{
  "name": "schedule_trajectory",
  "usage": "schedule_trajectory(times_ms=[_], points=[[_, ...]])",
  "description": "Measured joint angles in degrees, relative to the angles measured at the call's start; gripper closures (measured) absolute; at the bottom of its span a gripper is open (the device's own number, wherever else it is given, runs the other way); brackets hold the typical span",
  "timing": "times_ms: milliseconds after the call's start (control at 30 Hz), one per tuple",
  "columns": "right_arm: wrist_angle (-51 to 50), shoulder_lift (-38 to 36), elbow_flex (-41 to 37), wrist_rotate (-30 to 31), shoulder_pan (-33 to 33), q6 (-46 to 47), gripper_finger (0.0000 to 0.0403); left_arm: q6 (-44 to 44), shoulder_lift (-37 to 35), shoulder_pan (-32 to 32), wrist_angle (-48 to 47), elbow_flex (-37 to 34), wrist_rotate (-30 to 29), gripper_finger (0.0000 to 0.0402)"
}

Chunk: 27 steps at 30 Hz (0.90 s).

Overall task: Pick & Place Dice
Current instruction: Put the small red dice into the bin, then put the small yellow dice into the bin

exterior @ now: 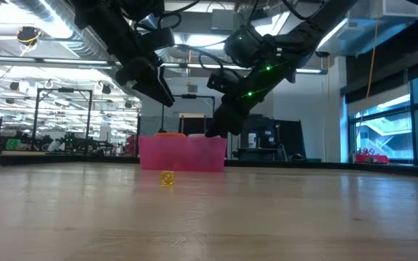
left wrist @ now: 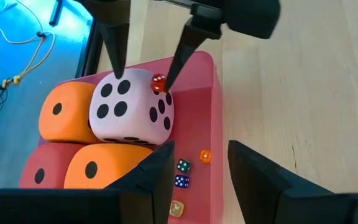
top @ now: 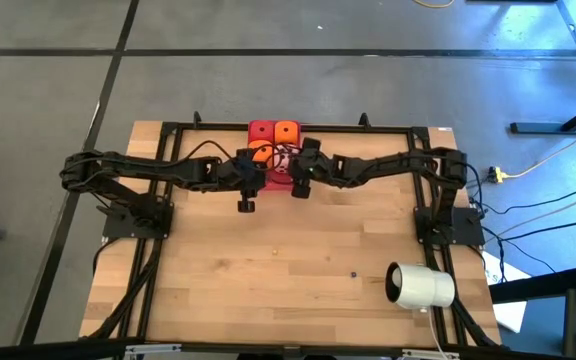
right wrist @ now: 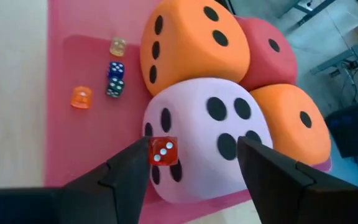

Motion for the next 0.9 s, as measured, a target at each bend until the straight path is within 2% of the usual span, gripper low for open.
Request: schedule_trajectory(times_ms=[200, 433, 800, 900], points=[[0.0, 0.0, 0.0, 1.5, -1.5, -2.3, 0.0162, 0.0, 0.0, 0.0, 0.0, 0.0, 0.0, 0.0258], [0.0, 0.0, 0.0, -4.7, -2.3, -2.9, 0.0162, 0.0, 0.0, 0.0, 0.0, 0.0, 0.0, 0.0258], [-0.2, 0.0, 0.0, -4.9, -1.5, -4.2, 0.0162, -0.1, 0.0, 0.0, 0.0, 0.0, 0.0, 0.0258], [-0.5, 0.0, 0.0, -4.7, -0.6, -4.2, 0.0162, -2.7, 0.0, 0.0, 0.0, 0.0, 0.7, 0.0258]])
